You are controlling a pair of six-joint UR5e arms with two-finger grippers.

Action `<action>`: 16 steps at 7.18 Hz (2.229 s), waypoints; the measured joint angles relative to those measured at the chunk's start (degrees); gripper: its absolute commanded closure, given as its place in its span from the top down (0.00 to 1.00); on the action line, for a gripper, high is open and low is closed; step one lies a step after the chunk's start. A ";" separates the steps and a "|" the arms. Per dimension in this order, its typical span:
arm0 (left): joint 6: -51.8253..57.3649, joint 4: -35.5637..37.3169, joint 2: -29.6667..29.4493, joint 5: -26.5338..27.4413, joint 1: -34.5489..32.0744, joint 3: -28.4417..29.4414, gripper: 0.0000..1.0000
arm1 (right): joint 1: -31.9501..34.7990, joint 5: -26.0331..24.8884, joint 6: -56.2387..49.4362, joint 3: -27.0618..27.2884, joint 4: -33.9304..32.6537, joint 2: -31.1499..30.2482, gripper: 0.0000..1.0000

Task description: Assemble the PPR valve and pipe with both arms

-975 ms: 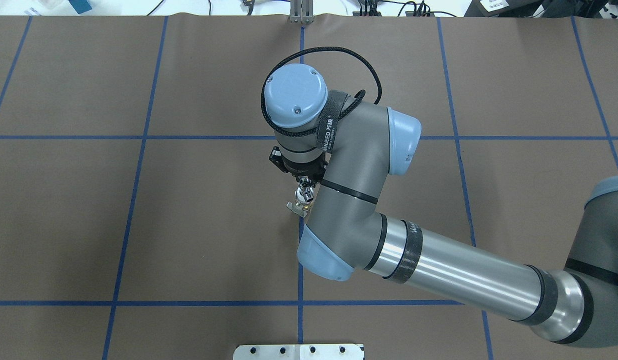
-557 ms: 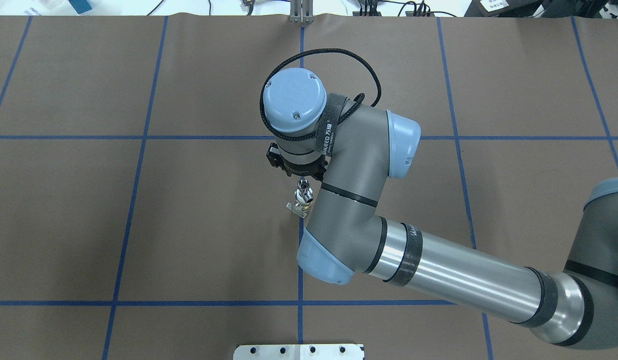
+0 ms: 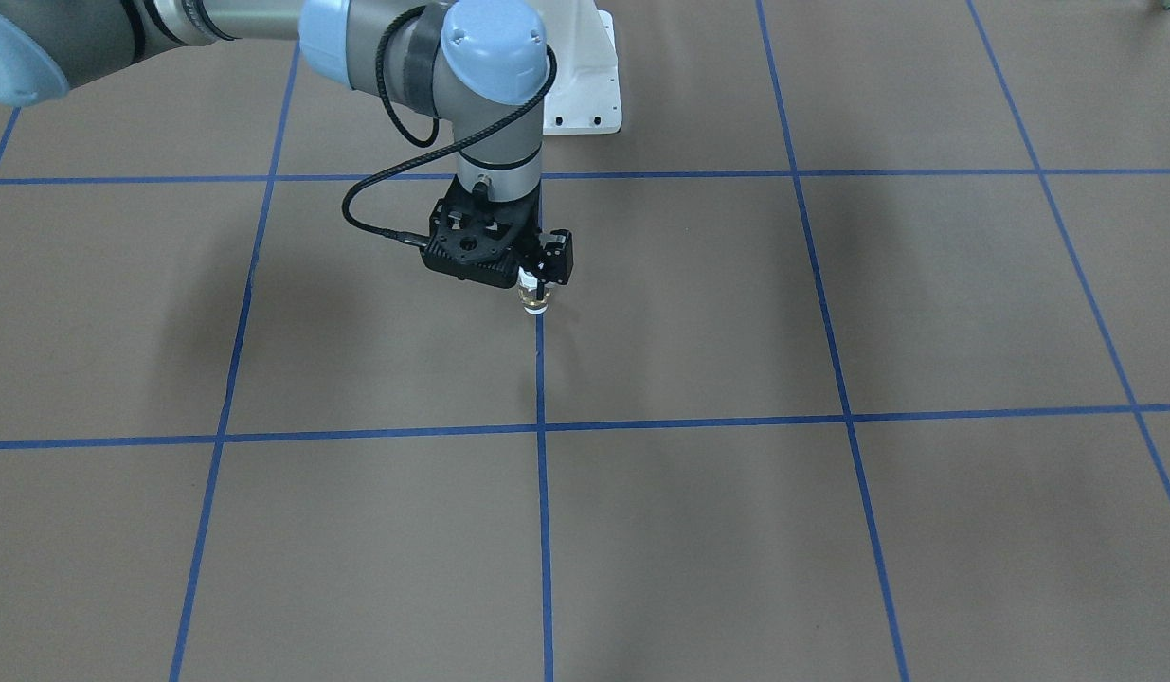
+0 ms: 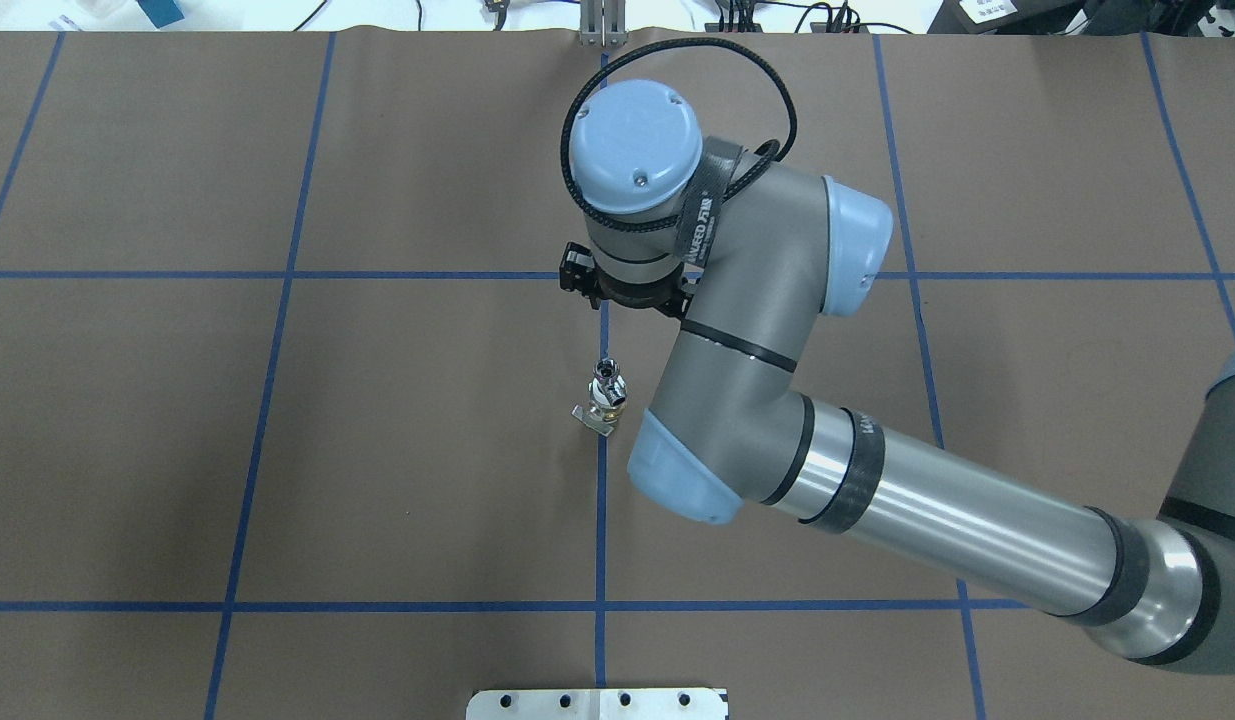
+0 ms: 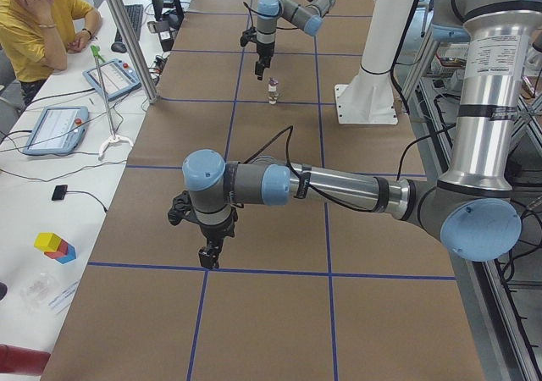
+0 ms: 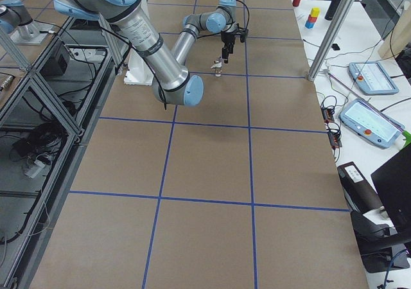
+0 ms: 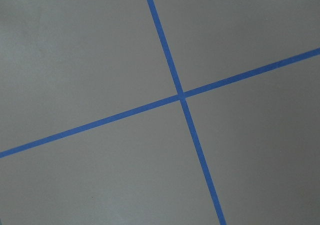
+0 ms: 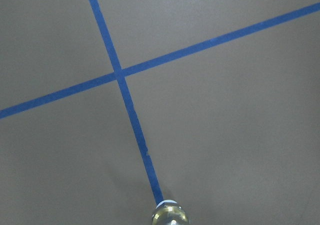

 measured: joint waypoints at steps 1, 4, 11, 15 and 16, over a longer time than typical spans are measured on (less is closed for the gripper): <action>0.13 -0.87 0.15 0.00 -0.04 1.02 1.00 | 4.14 3.31 -5.96 1.00 0.03 -2.24 0.99; -3.51 -2.16 2.62 -4.33 -0.39 1.62 1.00 | 19.29 14.98 -29.02 2.97 0.07 -10.85 0.99; -12.73 -5.02 1.77 -4.43 -2.02 0.97 1.00 | 47.98 22.79 -81.82 -0.46 0.07 -34.59 0.99; -10.53 -5.79 2.83 -4.04 -2.02 0.98 1.00 | 54.02 26.47 -89.60 -2.11 6.29 -46.56 1.00; -10.45 -5.85 3.33 -4.15 -2.04 0.89 1.00 | 54.82 26.57 -88.77 -2.08 9.91 -49.94 1.00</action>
